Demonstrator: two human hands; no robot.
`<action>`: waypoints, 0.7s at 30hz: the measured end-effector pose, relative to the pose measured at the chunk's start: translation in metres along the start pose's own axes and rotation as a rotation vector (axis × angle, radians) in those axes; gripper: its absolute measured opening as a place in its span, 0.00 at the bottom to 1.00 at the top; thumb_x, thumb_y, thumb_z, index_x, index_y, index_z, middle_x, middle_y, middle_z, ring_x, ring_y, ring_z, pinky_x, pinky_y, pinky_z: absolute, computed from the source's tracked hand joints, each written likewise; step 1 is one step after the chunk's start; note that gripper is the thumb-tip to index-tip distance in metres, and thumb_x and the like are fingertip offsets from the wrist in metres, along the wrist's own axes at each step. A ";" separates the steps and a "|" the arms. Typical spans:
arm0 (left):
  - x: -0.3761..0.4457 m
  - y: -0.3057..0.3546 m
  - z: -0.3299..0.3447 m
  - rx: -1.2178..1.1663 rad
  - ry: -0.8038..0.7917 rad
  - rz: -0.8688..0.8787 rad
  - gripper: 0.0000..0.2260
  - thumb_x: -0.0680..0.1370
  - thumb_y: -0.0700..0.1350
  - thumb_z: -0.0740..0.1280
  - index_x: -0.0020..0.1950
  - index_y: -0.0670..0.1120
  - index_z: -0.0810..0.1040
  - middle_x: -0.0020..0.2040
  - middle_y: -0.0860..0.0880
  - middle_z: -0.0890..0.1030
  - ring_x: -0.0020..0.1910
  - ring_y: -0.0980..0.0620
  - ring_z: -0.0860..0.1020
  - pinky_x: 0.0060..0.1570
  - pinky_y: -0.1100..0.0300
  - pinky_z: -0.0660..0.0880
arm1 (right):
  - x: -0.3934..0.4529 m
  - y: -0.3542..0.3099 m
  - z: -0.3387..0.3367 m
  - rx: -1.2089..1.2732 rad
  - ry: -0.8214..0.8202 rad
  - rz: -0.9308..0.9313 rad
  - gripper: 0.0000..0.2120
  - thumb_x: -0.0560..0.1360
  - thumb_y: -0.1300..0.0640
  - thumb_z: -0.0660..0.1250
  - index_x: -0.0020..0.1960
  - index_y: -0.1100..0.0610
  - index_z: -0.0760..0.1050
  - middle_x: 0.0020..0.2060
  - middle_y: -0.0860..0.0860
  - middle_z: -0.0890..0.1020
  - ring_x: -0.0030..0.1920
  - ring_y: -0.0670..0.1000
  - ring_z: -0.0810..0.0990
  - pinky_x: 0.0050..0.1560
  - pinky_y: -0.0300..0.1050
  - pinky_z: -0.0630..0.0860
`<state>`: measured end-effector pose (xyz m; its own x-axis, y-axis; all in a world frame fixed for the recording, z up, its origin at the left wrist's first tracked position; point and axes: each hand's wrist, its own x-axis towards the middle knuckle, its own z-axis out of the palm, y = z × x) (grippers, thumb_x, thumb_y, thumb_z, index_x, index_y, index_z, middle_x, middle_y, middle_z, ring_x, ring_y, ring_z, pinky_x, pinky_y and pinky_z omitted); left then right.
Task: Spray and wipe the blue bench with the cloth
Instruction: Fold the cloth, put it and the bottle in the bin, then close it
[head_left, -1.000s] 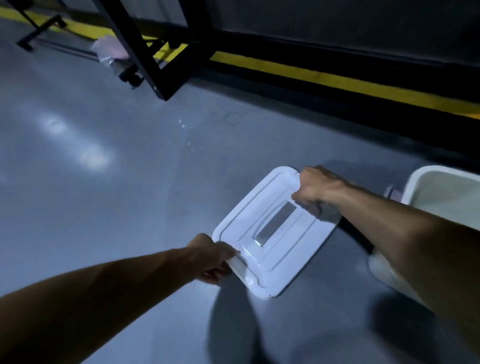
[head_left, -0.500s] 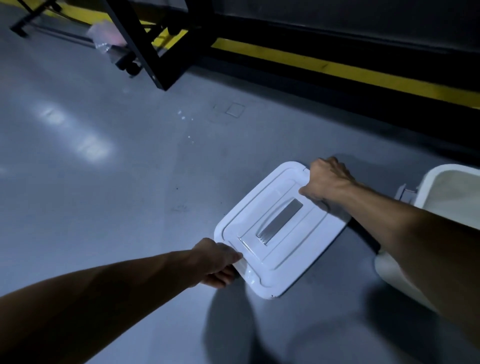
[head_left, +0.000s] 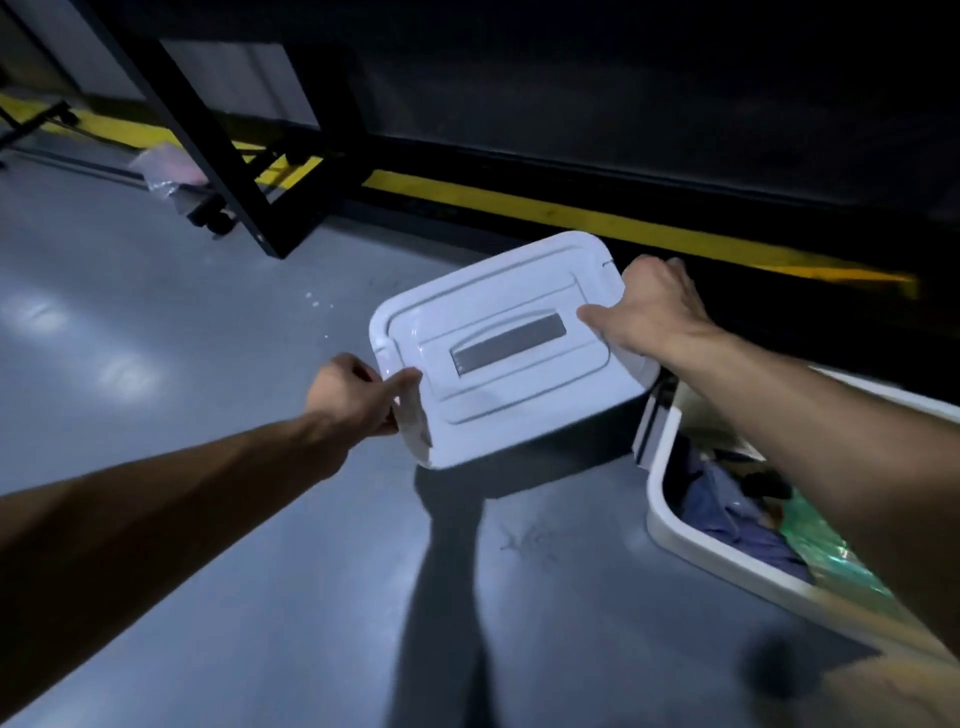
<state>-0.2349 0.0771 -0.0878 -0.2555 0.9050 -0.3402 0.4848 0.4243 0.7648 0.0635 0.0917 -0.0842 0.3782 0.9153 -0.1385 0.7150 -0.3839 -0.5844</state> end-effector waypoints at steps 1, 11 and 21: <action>0.000 0.014 0.000 -0.008 0.025 0.045 0.22 0.72 0.49 0.80 0.53 0.35 0.76 0.37 0.40 0.83 0.34 0.43 0.85 0.41 0.44 0.86 | -0.001 0.003 -0.010 0.017 0.019 -0.003 0.22 0.67 0.40 0.75 0.45 0.58 0.75 0.58 0.61 0.79 0.60 0.63 0.77 0.47 0.49 0.73; -0.040 0.100 0.056 -0.034 -0.088 0.270 0.19 0.70 0.50 0.81 0.51 0.40 0.80 0.41 0.46 0.84 0.35 0.51 0.83 0.37 0.55 0.84 | -0.069 0.079 -0.140 0.043 0.098 0.061 0.17 0.69 0.48 0.76 0.39 0.62 0.81 0.32 0.54 0.80 0.33 0.53 0.79 0.30 0.43 0.69; -0.114 0.112 0.146 0.151 -0.371 0.343 0.15 0.70 0.45 0.82 0.49 0.39 0.81 0.42 0.44 0.85 0.37 0.49 0.84 0.32 0.62 0.82 | -0.142 0.202 -0.189 -0.001 0.037 0.344 0.12 0.71 0.53 0.77 0.35 0.61 0.83 0.31 0.54 0.84 0.36 0.53 0.82 0.36 0.45 0.73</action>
<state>-0.0296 0.0258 -0.0436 0.2394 0.9308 -0.2762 0.6109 0.0767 0.7880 0.2655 -0.1390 -0.0320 0.6185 0.7269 -0.2984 0.5422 -0.6697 -0.5075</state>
